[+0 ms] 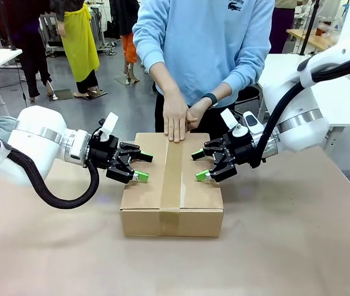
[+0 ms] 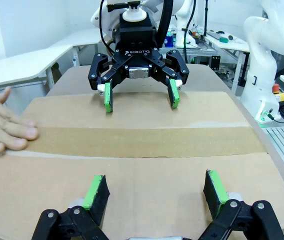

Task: Pack the gift set into the box.
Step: Press and hold the closed box until the human finishes sealing it.

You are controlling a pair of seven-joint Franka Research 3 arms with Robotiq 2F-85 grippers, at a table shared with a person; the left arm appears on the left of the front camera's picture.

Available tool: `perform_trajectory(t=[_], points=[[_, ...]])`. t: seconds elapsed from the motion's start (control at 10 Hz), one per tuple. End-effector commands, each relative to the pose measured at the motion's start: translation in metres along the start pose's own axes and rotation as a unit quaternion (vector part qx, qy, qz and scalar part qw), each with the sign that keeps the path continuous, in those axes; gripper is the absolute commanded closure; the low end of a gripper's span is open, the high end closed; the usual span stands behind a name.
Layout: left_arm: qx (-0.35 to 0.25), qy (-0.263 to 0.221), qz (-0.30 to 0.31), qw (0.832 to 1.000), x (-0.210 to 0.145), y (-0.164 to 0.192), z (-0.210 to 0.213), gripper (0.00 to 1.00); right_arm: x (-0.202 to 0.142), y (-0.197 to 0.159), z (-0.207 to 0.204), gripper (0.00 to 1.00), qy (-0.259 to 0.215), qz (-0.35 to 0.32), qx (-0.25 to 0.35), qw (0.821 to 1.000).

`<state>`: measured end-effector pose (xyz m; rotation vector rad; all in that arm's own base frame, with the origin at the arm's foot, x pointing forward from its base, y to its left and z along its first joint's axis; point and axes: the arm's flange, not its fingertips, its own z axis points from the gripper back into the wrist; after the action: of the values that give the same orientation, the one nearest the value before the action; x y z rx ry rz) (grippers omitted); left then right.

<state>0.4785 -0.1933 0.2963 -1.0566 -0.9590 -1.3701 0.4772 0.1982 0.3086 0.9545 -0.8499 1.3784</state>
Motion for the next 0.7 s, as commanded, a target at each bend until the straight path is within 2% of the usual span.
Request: perform_trajectory(t=[0.0, 0.6], points=[[-0.001, -0.001, 0.004, 1.000, -0.0026, -0.0017, 0.0002, 0.00, 0.0000, 0.0006, -0.0014, 0.00, 0.001, 0.010, 0.000, 1.000], [-0.001, -0.001, 0.004, 1.000, -0.0026, -0.0017, 0.0002, 0.00, 0.0000, 0.0006, -0.0014, 0.00, 0.001, 0.010, 0.000, 1.000]])
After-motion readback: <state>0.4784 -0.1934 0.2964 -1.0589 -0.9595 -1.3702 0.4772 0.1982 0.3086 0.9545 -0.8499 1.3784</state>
